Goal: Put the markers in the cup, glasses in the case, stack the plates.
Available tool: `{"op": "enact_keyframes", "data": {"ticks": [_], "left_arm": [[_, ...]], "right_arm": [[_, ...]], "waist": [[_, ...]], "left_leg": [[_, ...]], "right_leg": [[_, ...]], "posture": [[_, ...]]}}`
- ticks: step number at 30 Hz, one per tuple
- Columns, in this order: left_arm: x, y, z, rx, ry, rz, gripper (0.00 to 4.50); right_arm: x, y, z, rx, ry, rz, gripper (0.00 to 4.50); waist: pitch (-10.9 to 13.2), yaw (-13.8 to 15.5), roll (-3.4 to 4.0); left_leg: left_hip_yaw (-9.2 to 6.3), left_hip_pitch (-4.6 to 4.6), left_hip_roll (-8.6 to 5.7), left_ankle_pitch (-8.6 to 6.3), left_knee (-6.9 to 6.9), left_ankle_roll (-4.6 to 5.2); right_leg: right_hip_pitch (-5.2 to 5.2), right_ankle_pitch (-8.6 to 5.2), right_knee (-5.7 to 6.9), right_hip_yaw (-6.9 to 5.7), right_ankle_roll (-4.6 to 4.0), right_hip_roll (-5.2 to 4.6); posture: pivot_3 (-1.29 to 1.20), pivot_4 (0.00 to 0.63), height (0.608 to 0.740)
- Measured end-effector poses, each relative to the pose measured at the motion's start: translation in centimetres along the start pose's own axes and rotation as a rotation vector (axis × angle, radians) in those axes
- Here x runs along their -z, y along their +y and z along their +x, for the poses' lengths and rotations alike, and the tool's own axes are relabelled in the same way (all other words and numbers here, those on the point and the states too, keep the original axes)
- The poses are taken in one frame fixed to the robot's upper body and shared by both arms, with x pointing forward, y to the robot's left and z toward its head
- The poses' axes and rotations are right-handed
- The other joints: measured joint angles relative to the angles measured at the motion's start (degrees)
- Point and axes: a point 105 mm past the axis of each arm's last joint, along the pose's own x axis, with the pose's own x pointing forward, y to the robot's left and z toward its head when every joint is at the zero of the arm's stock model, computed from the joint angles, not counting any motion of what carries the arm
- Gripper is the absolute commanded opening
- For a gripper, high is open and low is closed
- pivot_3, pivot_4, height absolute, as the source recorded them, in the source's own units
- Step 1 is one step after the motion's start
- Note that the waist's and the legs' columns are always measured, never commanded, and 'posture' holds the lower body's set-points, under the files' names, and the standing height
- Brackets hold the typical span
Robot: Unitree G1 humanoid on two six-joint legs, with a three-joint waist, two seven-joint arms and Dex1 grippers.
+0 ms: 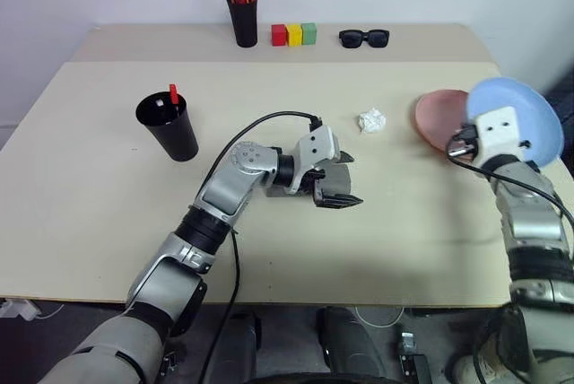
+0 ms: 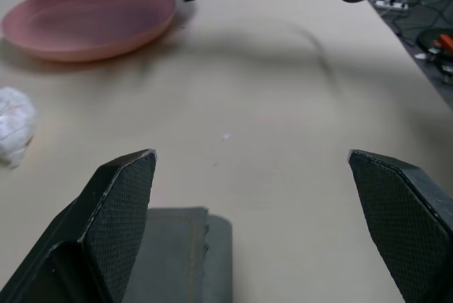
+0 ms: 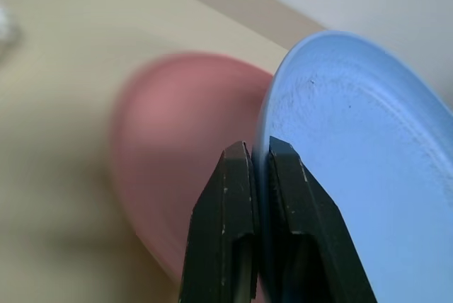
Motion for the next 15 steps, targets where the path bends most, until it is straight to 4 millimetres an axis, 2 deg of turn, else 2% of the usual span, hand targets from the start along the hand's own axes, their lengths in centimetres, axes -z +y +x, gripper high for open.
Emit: {"op": "enact_keyframes", "data": {"ticks": [3, 7, 10, 15], "left_arm": [[0.0, 0.2, -0.4, -0.028, 0.005, -0.002, 4.50], [0.3, 0.0, -0.7, -0.051, 0.012, -0.011, 4.50], [0.3, 0.1, -0.9, -0.070, 0.017, -0.009, 4.50], [0.7, 0.1, -1.6, -0.105, 0.029, -0.029, 4.50]], "right_arm": [[-0.2, 1.0, 1.6, -0.059, 0.004, -0.030, 0.05], [0.5, 1.8, 2.6, -0.106, 0.037, -0.056, 0.05], [1.2, 2.3, 2.9, -0.131, 0.064, -0.058, 1.03], [0.8, 2.6, 3.2, -0.158, 0.044, -0.059, 3.50]], "waist": [[0.0, 0.0, 0.00], [0.0, -0.1, 0.00], [0.0, -0.1, 0.01], [0.0, -0.6, 0.01]], "left_leg": [[0.00, -0.01, -0.01, 0.00, -0.02, 0.00], [0.00, -0.01, 0.00, 0.00, -0.06, 0.00], [0.00, -0.01, 0.00, 0.00, -0.04, 0.00], [0.00, 0.02, 0.00, 0.00, -0.03, 0.00]], "right_leg": [[-0.02, 0.00, -0.01, 0.00, 0.00, -0.02], [-0.05, 0.00, 0.00, 0.00, 0.00, -0.02], [-0.04, 0.00, 0.00, 0.00, 0.00, -0.02], [-0.02, 0.00, 0.02, 0.00, -0.01, -0.02]], "posture": [[0.00, 0.150, 0.740], [0.00, 0.150, 0.740], [0.00, 0.150, 0.740], [0.00, 0.150, 0.740]]}}
